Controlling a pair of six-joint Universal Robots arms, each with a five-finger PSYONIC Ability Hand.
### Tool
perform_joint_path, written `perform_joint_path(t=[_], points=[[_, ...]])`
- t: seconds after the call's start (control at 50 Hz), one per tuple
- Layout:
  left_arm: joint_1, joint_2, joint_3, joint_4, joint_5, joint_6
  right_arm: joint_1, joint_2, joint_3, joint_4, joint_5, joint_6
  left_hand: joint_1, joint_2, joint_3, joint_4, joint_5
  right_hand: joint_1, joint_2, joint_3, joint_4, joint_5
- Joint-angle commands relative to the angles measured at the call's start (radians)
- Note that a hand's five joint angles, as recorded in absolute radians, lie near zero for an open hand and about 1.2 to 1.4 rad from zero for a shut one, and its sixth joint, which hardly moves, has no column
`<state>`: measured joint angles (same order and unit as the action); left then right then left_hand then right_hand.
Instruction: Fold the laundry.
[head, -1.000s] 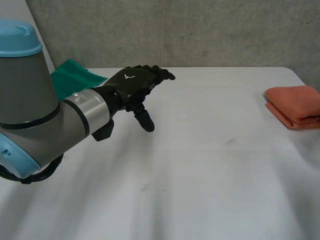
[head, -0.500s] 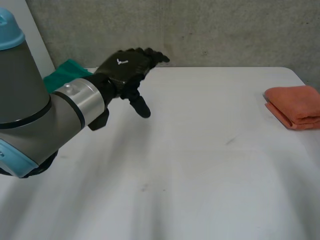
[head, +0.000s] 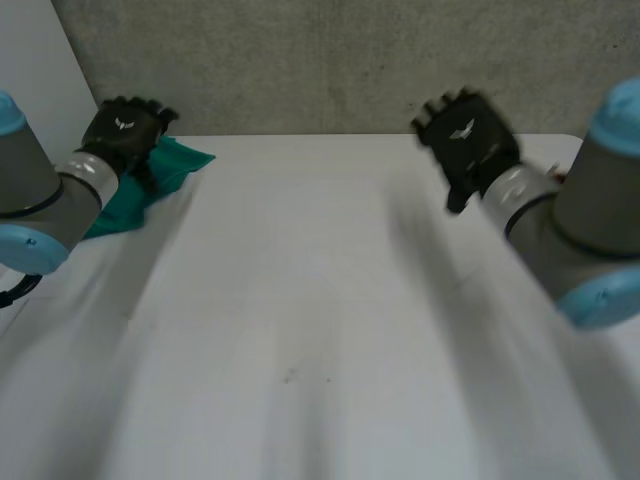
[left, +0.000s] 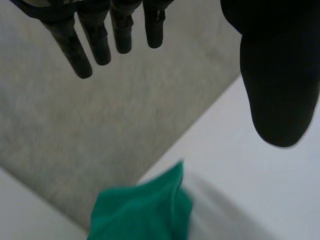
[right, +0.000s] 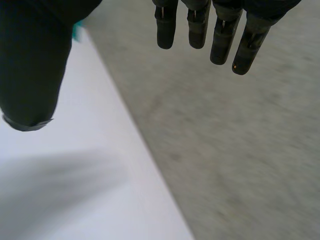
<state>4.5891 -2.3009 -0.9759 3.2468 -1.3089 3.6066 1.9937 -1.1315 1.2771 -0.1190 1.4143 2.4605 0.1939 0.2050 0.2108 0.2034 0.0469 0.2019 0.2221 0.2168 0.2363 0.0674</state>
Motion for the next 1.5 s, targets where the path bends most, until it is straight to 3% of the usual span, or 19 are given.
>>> perform_joint_path(t=[0.02, 0.22, 0.42, 0.52, 0.6, 0.62, 0.64, 0.74, 0.8, 0.86, 0.98, 1.12, 1.24, 1.36, 1.4, 1.42, 1.44, 1.46, 1.5], points=[[0.091, -0.276, 0.287, -0.077, -0.004, 0.098, 0.050, -0.027, 0.152, -0.019, 0.000, -0.005, 0.037, 0.026, 0.020, 0.028, 0.010, -0.027, -0.048, -0.042, -0.062, -0.067], [0.148, -0.509, 0.564, -0.091, -0.026, 0.104, 0.031, -0.050, 0.275, -0.021, -0.009, -0.005, 0.040, 0.029, 0.023, 0.031, 0.013, -0.027, -0.048, -0.042, -0.062, -0.067], [0.163, -0.632, 0.707, -0.148, -0.024, 0.107, 0.027, -0.085, 0.349, -0.051, -0.011, -0.002, 0.234, 0.223, 0.217, 0.224, 0.206, -0.027, -0.048, -0.042, -0.062, -0.067], [0.172, -0.661, 0.733, -0.156, -0.015, 0.107, 0.013, -0.088, 0.360, -0.054, -0.011, -0.001, 0.474, 0.463, 0.457, 0.465, 0.447, -0.027, -0.048, -0.042, -0.062, -0.067], [0.175, -0.666, 0.740, -0.157, -0.015, 0.107, 0.002, -0.088, 0.370, -0.056, -0.012, 0.000, 0.882, 0.871, 0.865, 0.872, 0.854, -0.027, -0.048, -0.042, -0.062, -0.067], [0.174, -0.663, 0.737, -0.157, -0.023, 0.106, 0.002, -0.088, 0.372, -0.056, -0.012, 0.000, 1.118, 1.107, 1.101, 1.109, 1.091, -0.027, -0.048, -0.042, -0.062, -0.067], [0.172, -0.658, 0.737, -0.157, -0.030, 0.106, 0.002, -0.088, 0.373, -0.056, -0.012, 0.000, 1.202, 1.190, 1.185, 1.192, 1.174, -0.027, -0.048, -0.042, -0.062, -0.067], [0.137, -0.605, 0.724, -0.153, -0.117, 0.104, 0.002, -0.102, 0.384, -0.056, -0.011, -0.001, 1.202, 1.191, 1.185, 1.193, 1.175, -0.027, -0.048, -0.042, -0.062, -0.067], [0.088, -0.522, 0.701, -0.154, -0.194, 0.089, 0.000, -0.120, 0.389, -0.056, -0.011, -0.001, 1.202, 1.191, 1.185, 1.193, 1.175, -0.027, -0.048, -0.042, -0.062, -0.067], [0.041, -0.430, 0.623, -0.154, -0.210, 0.047, -0.003, -0.139, 0.390, -0.056, -0.011, 0.006, 1.202, 1.191, 1.185, 1.193, 1.175, -0.027, -0.048, -0.042, -0.062, -0.067], [-0.024, -0.206, 0.395, -0.154, -0.196, -0.136, -0.009, -0.168, 0.393, -0.056, -0.008, 0.011, 1.202, 1.191, 1.185, 1.193, 1.175, -0.027, -0.048, -0.042, -0.062, -0.067], [-0.171, 0.086, 0.068, -0.140, -0.115, -0.318, -0.056, -0.198, 0.392, -0.054, 0.000, 0.018, 1.202, 1.191, 1.185, 1.193, 1.175, -0.027, -0.048, -0.042, -0.062, -0.067], [-0.422, 0.244, -0.208, -0.136, -0.089, -0.339, -0.084, -0.218, 0.377, -0.053, 0.011, 0.048, 1.202, 1.191, 1.185, 1.193, 1.175, -0.027, -0.048, -0.042, -0.062, -0.067], [-0.692, 0.261, -0.336, -0.081, -0.095, -0.342, -0.125, -0.232, 0.358, -0.045, 0.020, 0.087, 1.202, 1.191, 1.185, 1.193, 1.175, -0.027, -0.048, -0.042, -0.062, -0.067], [-0.743, 0.258, -0.346, -0.056, -0.093, -0.344, -0.128, -0.232, 0.358, -0.044, 0.021, 0.087, 1.202, 1.191, 1.185, 1.193, 1.175, -0.027, -0.048, -0.042, -0.062, -0.067], [-0.765, 0.255, -0.349, -0.045, -0.090, -0.344, -0.130, -0.232, 0.358, -0.042, 0.021, 0.087, 1.023, 1.011, 1.006, 1.013, 0.995, -0.027, -0.048, -0.042, -0.062, -0.067], [-0.792, 0.245, -0.351, -0.032, -0.095, -0.339, -0.130, -0.232, 0.357, -0.041, 0.021, 0.087, 0.285, 0.274, 0.268, 0.276, 0.258, -0.027, -0.048, -0.042, -0.062, -0.067], [-0.800, 0.239, -0.351, -0.024, -0.104, -0.330, -0.130, -0.232, 0.357, -0.041, 0.021, 0.087, -0.019, -0.030, -0.036, -0.029, -0.047, -0.027, -0.048, -0.042, -0.062, -0.067], [-0.803, 0.232, -0.343, -0.015, -0.108, -0.328, -0.130, -0.231, 0.358, -0.039, 0.021, 0.086, 0.042, 0.031, 0.025, 0.033, 0.015, -0.027, -0.048, -0.042, -0.062, -0.067]])
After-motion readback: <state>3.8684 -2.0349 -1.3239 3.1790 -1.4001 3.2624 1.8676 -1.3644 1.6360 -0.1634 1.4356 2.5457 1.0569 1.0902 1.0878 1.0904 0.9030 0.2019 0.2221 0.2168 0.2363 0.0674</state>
